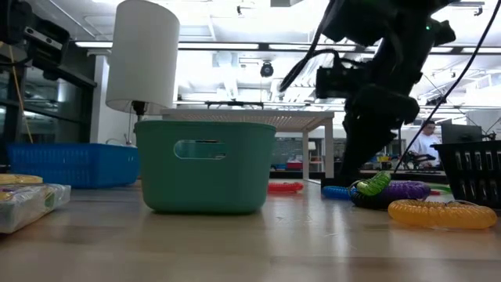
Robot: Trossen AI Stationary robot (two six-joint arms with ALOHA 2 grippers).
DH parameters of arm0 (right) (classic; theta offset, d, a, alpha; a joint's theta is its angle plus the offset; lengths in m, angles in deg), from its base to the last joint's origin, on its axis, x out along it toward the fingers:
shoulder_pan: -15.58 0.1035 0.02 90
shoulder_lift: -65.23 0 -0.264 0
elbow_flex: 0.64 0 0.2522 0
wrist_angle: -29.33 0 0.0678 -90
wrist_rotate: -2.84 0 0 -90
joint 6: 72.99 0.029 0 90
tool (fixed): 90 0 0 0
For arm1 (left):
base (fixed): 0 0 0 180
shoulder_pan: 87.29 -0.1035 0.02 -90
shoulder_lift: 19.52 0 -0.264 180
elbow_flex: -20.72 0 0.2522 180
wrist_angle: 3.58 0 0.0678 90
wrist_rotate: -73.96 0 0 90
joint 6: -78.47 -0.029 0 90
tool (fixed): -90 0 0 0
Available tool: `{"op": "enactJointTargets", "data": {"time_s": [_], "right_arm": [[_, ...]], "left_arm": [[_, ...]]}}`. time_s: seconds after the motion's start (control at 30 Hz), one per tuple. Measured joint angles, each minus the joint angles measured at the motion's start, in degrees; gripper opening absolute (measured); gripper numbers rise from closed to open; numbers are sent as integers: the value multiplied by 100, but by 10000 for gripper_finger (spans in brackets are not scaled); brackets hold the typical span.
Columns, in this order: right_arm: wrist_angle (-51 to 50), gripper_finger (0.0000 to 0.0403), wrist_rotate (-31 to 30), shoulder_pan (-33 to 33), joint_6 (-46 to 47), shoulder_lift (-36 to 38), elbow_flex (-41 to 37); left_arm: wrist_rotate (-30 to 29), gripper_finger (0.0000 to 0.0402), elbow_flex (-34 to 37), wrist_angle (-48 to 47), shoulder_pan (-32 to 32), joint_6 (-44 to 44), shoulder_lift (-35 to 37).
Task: Pick & Place Office Desk Supplies
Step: Put the black rubber band into the green bin
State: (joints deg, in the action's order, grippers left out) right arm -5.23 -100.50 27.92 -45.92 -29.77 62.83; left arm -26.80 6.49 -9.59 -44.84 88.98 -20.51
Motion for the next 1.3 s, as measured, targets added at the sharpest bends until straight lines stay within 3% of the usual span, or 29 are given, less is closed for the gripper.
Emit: {"op": "enactJointTargets", "data": {"time_s": [0.63, 0.93, 1.3], "right_arm": [[53, 73, 22, 2, 123, -267, 0], [46, 9, 2, 2, 120, -267, 0], [47, 3, -65, 2, 0, -266, 0]], "left_arm": [[0, 79, 0, 0, 0, 0, 0], [0, 79, 0, 1, 0, 0, -2], [0, 79, 0, 0, -1, 0, -1]]}}
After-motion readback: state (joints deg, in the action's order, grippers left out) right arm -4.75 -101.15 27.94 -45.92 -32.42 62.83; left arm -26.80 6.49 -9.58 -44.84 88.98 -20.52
